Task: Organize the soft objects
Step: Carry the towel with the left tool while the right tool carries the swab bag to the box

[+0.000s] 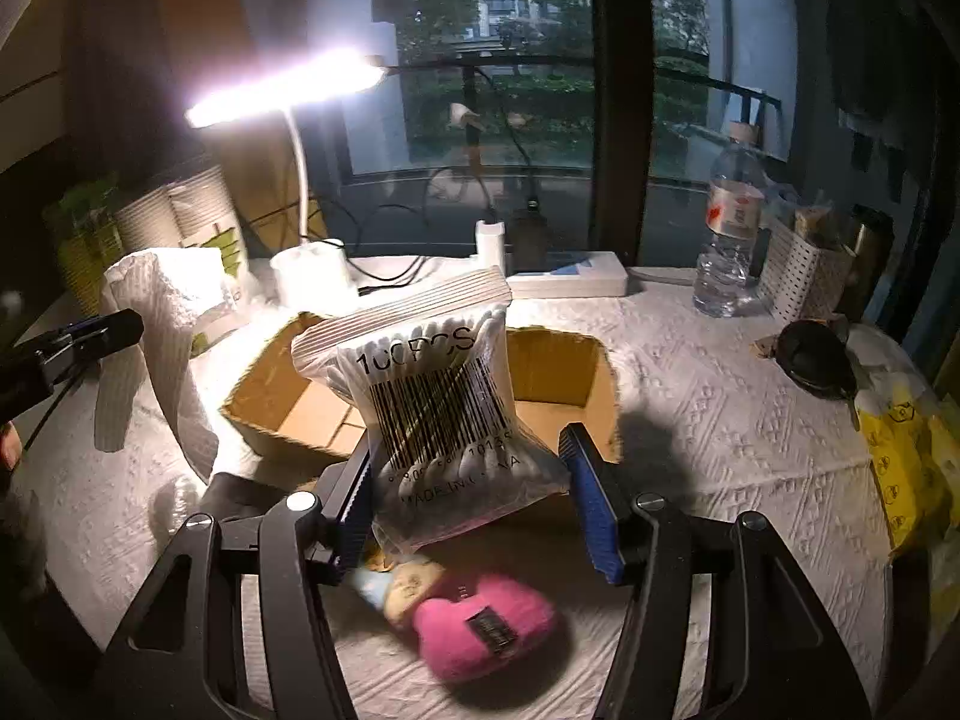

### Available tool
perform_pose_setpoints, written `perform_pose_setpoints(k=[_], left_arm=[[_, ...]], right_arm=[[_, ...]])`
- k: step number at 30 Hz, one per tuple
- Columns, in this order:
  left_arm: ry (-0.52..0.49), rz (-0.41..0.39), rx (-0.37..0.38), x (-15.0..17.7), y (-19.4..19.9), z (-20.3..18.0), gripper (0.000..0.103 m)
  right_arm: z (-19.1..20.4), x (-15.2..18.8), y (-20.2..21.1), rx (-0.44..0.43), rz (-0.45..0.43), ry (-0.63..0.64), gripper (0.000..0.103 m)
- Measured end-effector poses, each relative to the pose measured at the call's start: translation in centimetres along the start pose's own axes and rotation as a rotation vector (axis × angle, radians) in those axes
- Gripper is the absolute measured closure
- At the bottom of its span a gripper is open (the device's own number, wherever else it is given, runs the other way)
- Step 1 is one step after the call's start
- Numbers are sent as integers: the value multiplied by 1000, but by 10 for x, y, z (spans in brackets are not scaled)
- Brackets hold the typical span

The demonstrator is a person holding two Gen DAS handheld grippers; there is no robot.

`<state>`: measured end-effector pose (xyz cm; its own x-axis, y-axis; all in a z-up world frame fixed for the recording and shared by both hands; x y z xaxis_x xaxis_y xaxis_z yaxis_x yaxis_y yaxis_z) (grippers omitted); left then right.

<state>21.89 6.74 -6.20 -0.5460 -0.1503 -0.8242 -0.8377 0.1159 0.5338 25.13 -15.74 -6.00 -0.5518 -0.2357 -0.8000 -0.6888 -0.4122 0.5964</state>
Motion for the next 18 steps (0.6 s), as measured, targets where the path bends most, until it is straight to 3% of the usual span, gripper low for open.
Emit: perform_pose_setpoints(k=[18], left_arm=[[7,80,82,-3,-78,-53,81]], right_arm=[[-39,0,-40,-25,41,-46,42]])
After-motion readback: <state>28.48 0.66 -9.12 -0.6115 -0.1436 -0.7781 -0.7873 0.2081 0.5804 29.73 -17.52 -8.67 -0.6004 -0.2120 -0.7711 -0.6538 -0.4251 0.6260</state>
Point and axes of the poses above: each gripper's, at about its wrist camera, not at the fingertips, and y roughly against the way its jaws point, z to its left, x to its underside, the point moved 2 cm from there along -y, roughly the way its jaws point, and after that the axes turned 1 degree about y, right-handed, at the moved point
